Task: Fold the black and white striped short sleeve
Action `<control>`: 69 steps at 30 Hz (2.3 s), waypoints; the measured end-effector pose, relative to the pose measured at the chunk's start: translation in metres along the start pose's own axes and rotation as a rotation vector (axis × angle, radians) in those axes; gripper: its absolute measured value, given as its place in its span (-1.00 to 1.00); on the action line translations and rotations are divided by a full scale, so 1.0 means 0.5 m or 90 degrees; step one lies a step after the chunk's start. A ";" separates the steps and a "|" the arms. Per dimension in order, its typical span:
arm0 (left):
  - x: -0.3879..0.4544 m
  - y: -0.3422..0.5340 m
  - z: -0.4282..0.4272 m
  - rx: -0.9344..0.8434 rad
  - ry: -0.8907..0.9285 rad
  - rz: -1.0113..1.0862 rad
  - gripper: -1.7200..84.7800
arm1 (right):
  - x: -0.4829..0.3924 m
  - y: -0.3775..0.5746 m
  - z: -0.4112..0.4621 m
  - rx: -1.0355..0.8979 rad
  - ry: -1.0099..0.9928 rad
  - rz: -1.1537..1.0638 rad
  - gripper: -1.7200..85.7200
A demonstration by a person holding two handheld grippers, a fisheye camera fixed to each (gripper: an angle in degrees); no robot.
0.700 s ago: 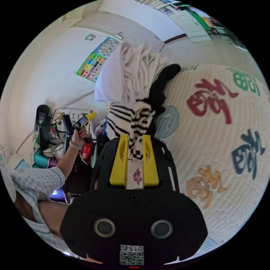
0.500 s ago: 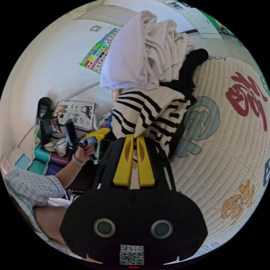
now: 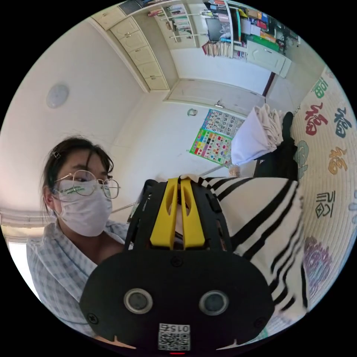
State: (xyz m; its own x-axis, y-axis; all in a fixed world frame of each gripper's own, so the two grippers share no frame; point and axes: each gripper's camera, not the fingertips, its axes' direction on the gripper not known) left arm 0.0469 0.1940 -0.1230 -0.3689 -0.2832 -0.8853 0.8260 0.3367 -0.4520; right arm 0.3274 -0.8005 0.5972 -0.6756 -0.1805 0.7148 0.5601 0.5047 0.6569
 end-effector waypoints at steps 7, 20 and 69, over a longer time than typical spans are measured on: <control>0.122 -0.018 0.074 0.180 0.262 -0.025 -0.91 | -0.215 0.126 -0.135 0.112 0.079 -0.096 -0.97; 0.249 -0.181 0.014 0.200 0.406 0.156 -0.97 | -0.562 0.343 -0.272 0.163 0.525 -0.196 -0.94; 0.378 -0.179 0.694 -0.122 0.497 0.002 -0.86 | -0.323 0.676 -0.497 0.078 0.715 0.108 -0.96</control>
State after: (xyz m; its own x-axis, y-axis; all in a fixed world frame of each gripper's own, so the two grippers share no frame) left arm 0.0511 -0.2014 -0.2119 -0.6170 0.4040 -0.6753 0.7661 0.5047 -0.3980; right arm 0.7449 -0.8104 0.7634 0.2493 -0.7247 0.6423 0.5113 0.6618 0.5482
